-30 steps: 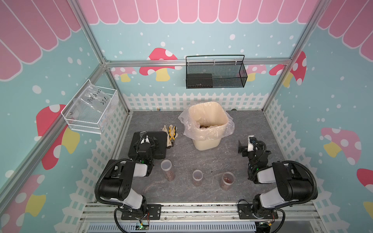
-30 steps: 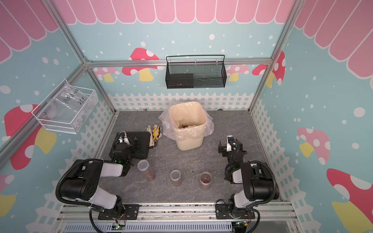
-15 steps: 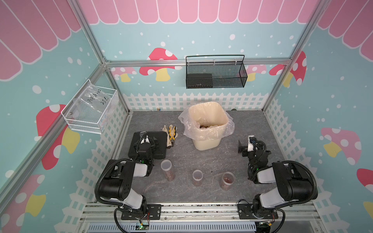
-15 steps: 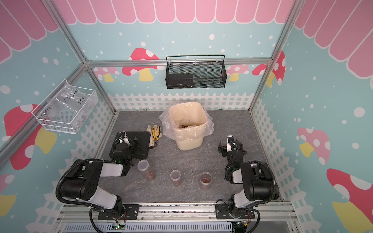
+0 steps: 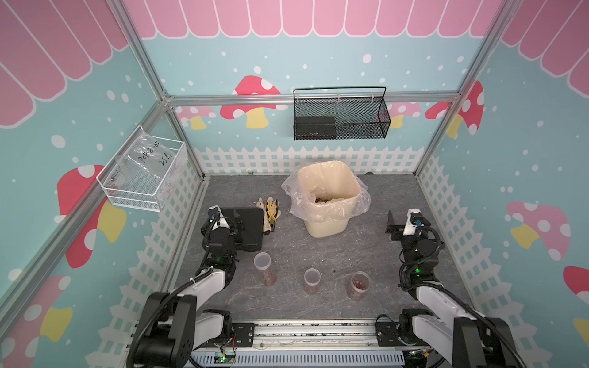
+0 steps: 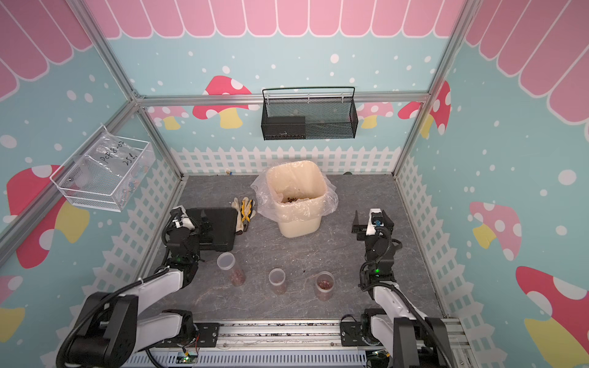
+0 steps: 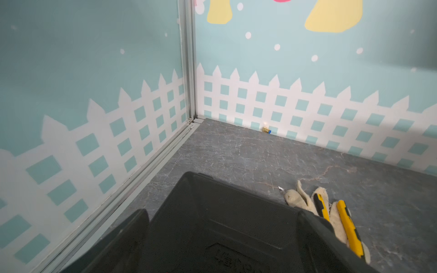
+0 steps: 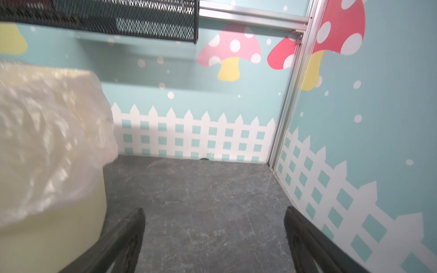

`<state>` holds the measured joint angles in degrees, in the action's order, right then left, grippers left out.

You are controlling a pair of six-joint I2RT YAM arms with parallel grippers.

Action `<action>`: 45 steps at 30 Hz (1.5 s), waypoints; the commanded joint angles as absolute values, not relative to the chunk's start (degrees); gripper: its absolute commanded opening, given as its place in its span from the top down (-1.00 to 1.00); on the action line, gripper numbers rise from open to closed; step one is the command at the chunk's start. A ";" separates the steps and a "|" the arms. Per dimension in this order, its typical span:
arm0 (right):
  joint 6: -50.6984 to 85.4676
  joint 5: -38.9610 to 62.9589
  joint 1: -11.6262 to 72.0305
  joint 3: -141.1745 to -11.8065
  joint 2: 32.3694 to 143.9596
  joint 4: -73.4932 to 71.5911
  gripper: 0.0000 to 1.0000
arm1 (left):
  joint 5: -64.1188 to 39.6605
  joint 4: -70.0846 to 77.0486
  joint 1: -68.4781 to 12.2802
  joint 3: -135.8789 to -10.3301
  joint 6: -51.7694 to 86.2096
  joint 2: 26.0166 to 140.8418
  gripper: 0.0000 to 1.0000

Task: Empty the moldy dried flower tea in the jars
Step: Pick up the jar from the center of the board.

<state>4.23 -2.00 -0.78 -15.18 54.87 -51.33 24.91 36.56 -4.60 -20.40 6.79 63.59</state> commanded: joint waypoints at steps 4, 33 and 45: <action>9.89 7.41 -0.92 -25.91 44.45 -23.42 -0.87 | 23.46 3.80 -5.96 -27.44 18.22 43.46 -0.99; -9.53 22.91 44.20 -61.03 71.65 1.99 -0.96 | -14.84 -27.60 -6.42 -46.01 16.25 46.67 -0.99; -16.96 23.91 59.41 -65.75 87.91 -3.86 -0.99 | -11.69 -28.34 -6.31 -44.48 16.50 43.27 -0.99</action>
